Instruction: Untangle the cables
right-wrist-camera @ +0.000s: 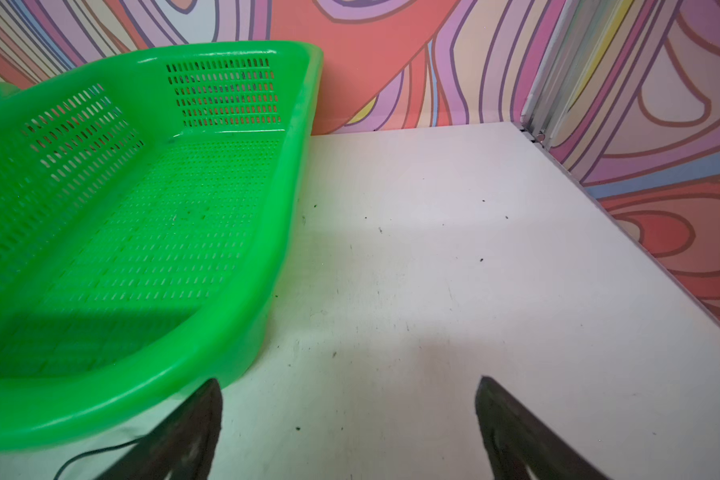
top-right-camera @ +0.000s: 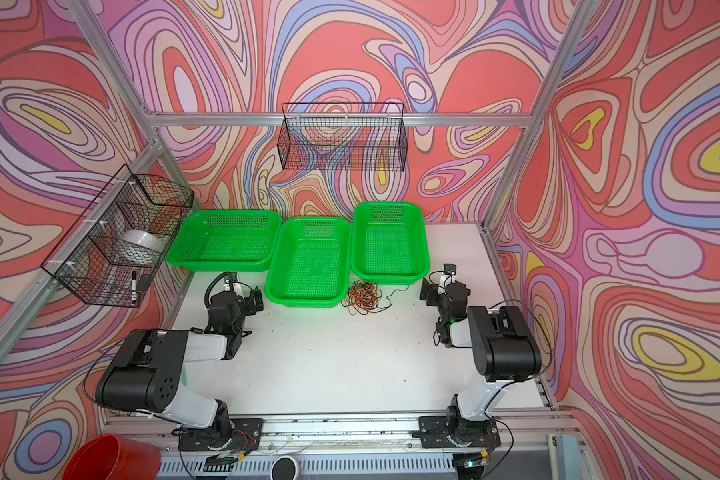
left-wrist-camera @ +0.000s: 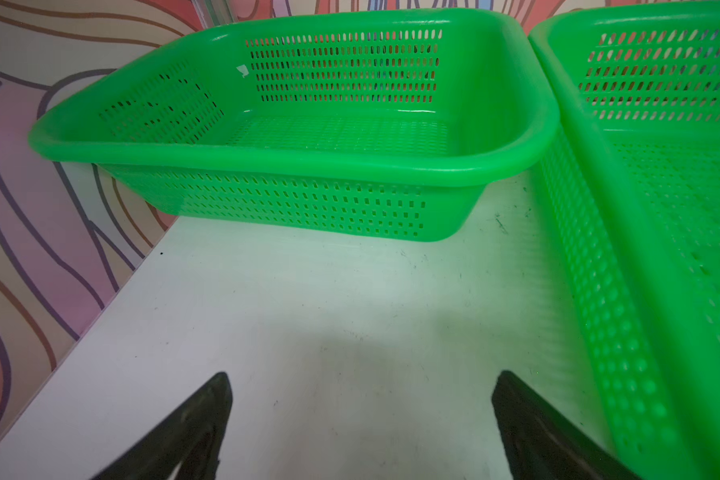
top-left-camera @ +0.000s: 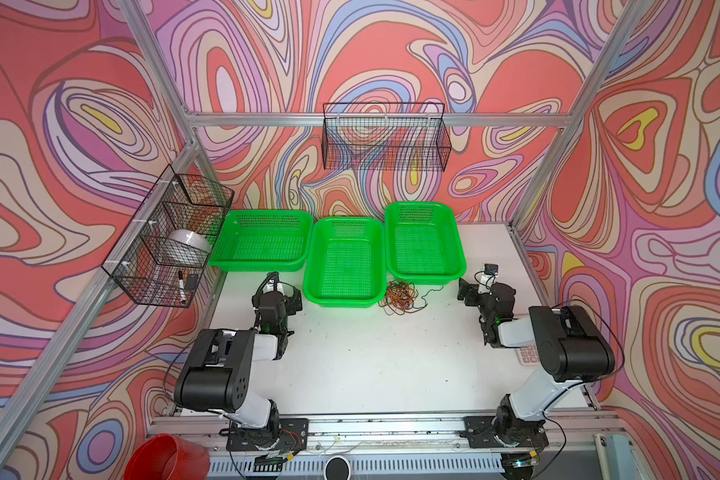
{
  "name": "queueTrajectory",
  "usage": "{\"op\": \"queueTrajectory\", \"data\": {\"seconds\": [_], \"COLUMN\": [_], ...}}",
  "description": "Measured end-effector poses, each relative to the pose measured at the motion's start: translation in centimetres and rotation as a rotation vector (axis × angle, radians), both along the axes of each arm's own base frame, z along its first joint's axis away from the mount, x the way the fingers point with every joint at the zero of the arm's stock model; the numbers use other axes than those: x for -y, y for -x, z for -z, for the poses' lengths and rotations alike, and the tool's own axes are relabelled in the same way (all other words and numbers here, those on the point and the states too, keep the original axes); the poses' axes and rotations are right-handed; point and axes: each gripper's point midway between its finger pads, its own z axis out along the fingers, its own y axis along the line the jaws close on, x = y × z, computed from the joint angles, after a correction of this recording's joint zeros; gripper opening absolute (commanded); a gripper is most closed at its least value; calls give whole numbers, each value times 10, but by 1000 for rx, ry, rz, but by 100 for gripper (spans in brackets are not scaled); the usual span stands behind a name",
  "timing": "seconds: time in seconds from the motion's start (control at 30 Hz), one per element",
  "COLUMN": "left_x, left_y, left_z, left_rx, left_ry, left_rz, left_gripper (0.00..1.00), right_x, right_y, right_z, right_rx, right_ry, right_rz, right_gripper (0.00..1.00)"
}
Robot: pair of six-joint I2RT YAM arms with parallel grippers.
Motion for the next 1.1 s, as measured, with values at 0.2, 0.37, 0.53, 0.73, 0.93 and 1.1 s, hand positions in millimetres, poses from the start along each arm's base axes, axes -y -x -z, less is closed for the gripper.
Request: {"op": "queueTrajectory", "data": {"seconds": [0.2,0.37,0.53,0.73,0.93,1.1], "left_x": [0,0,0,1,1,13], "left_y": [0,0,0,0,0,-1], "left_z": [0,0,0,0,0,1], "left_rx": [0,0,0,0,0,-2], "left_ry": [0,0,0,1,1,2], "left_rz": [0,0,0,3,5,73], "left_gripper": [100,100,100,100,100,100], "right_x": [0,0,0,0,0,-3], "right_y": [0,0,0,0,0,0], "right_z": [0,0,0,0,0,-1], "right_rx": [0,0,0,0,0,3], "right_ry": [0,0,0,0,0,-4], "right_rz": [0,0,0,0,0,-16], "right_gripper": [98,98,98,98,98,98]}}
